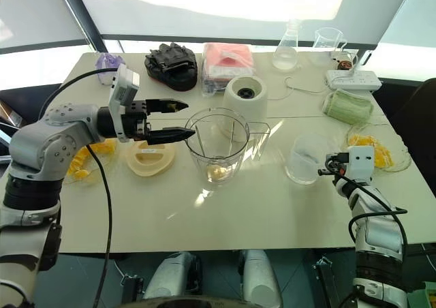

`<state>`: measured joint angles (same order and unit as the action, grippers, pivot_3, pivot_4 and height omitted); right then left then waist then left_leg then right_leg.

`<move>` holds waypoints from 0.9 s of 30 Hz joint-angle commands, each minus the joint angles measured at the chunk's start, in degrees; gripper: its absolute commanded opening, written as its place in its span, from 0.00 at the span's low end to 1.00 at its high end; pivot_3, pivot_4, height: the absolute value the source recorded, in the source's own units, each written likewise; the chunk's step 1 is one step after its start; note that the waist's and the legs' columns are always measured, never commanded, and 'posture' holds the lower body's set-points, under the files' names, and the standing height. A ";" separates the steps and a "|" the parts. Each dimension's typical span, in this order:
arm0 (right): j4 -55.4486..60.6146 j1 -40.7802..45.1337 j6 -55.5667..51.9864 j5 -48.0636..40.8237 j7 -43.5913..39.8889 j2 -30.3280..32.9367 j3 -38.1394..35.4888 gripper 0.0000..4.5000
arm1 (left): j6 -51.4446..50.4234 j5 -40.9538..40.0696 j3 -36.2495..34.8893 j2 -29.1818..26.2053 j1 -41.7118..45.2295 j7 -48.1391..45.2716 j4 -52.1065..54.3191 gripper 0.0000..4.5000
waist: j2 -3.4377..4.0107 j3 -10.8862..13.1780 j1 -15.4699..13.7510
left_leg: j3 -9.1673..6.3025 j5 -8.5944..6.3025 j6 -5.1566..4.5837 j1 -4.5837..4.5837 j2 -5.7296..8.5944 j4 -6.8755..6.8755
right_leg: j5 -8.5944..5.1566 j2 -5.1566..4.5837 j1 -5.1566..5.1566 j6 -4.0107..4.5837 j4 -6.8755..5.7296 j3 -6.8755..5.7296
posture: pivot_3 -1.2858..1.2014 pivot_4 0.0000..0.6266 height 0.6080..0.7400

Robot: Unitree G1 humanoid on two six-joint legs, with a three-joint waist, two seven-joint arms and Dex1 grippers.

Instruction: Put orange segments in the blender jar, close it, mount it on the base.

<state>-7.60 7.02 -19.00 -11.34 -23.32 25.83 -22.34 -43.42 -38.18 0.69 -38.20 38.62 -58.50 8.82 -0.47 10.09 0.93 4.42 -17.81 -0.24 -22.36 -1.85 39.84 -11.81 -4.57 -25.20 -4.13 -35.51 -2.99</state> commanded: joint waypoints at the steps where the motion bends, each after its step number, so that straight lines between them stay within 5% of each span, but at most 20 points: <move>1: 0.35 -0.06 2.05 0.08 -0.01 0.96 0.46 0.40 | 0.13 -0.77 -1.97 -0.56 0.13 0.28 1.94 1.00 | 0.00 0.00 0.00 | 0.00 0.00 0.00 0.00 0.00 0.00 | 0.00 0.00 0.00 0.00 0.00 0.00 | 0.52 0.24 1.00; 6: 0.77 -1.28 2.76 0.59 0.74 1.59 0.55 0.96 | 0.25 -0.61 -1.73 -0.43 0.03 0.12 1.67 1.00 | 0.00 0.00 0.06 | 0.00 0.00 0.00 0.01 -0.01 0.00 | 0.05 0.01 0.00 -0.08 -0.01 0.00 | 0.52 0.24 1.00; 27: 9.44 -12.54 3.22 -6.58 2.74 -2.33 -5.43 0.98 | 1.48 0.52 -0.79 -0.01 -1.01 -0.43 0.89 1.00 | -0.01 0.00 -0.27 | -0.01 0.00 0.00 0.02 0.00 0.01 | -0.03 -0.02 0.06 0.03 0.03 0.01 | 0.52 0.24 1.00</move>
<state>-1.19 -5.13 -16.59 -15.49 -20.62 23.46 -25.53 -43.17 -37.80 0.84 -38.08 37.27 -58.61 9.01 -0.47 10.08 0.66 4.41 -17.81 -0.23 -22.33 -1.86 39.86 -11.84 -4.58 -25.13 -4.10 -35.49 -2.98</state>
